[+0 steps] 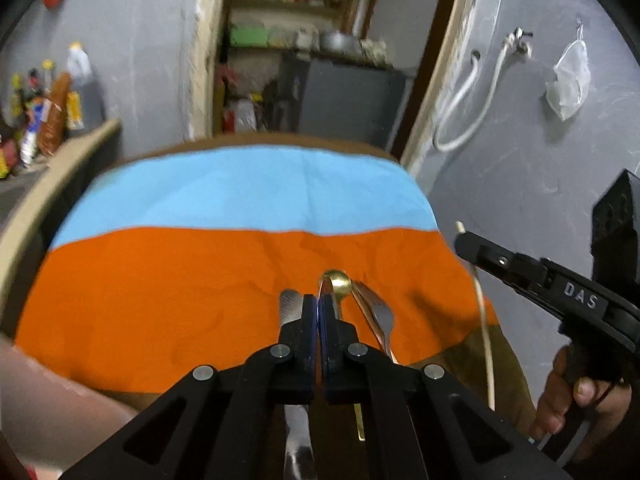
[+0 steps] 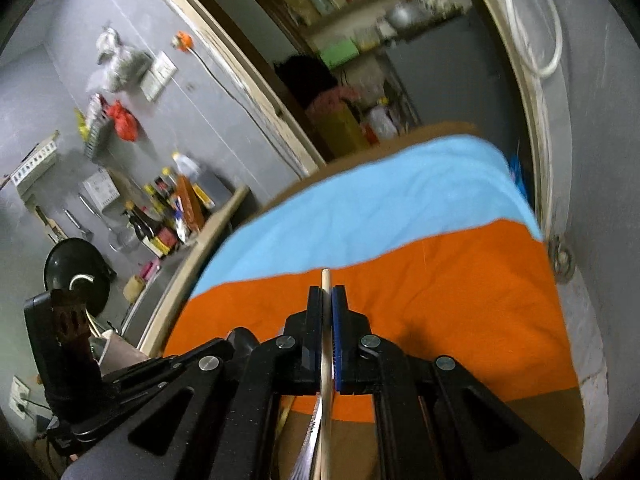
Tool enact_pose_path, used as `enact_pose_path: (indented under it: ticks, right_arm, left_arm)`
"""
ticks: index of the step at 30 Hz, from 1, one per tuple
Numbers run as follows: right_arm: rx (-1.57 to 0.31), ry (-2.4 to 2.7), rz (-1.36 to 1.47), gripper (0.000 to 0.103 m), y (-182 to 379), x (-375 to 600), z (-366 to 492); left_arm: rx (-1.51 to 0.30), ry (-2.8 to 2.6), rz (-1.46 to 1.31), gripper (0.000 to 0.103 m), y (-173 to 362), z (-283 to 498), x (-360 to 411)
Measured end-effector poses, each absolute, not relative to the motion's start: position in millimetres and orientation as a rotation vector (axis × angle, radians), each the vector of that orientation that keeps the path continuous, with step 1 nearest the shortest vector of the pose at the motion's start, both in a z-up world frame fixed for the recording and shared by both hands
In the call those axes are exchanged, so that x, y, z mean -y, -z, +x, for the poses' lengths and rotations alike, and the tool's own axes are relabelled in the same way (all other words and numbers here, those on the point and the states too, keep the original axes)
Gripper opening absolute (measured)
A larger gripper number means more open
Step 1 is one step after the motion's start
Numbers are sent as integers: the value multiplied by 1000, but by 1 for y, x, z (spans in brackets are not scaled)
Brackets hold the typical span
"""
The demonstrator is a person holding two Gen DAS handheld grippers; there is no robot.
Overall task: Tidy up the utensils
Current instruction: 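Lift the spoon and chopstick and carry both toward the white basket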
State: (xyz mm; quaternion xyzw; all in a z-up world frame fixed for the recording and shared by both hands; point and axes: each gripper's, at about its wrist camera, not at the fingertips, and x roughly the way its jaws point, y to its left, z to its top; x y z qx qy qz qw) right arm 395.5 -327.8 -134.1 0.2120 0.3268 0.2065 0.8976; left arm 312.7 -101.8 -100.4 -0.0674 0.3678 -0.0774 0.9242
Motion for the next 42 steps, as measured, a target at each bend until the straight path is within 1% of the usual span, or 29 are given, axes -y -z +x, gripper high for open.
enact_pose_path:
  ticks: [12, 21, 27, 36, 42]
  right_arm:
    - [-417, -464, 359, 4, 64, 306, 344]
    - [-257, -479, 361, 4, -2, 275, 322]
    - [-169, -520, 367, 4, -39, 232, 318]
    - [-85, -580, 362, 4, -62, 162, 313]
    - [-34, -610, 408, 4, -59, 123, 314]
  left_arm:
    - [-474, 54, -118, 2, 41, 257, 78]
    - [-347, 9, -95, 2, -16, 231, 38]
    - [-293, -30, -94, 2, -43, 220, -4]
    - [-224, -105, -86, 2, -65, 202, -66]
    - [-195, -173, -67, 2, -73, 196, -108]
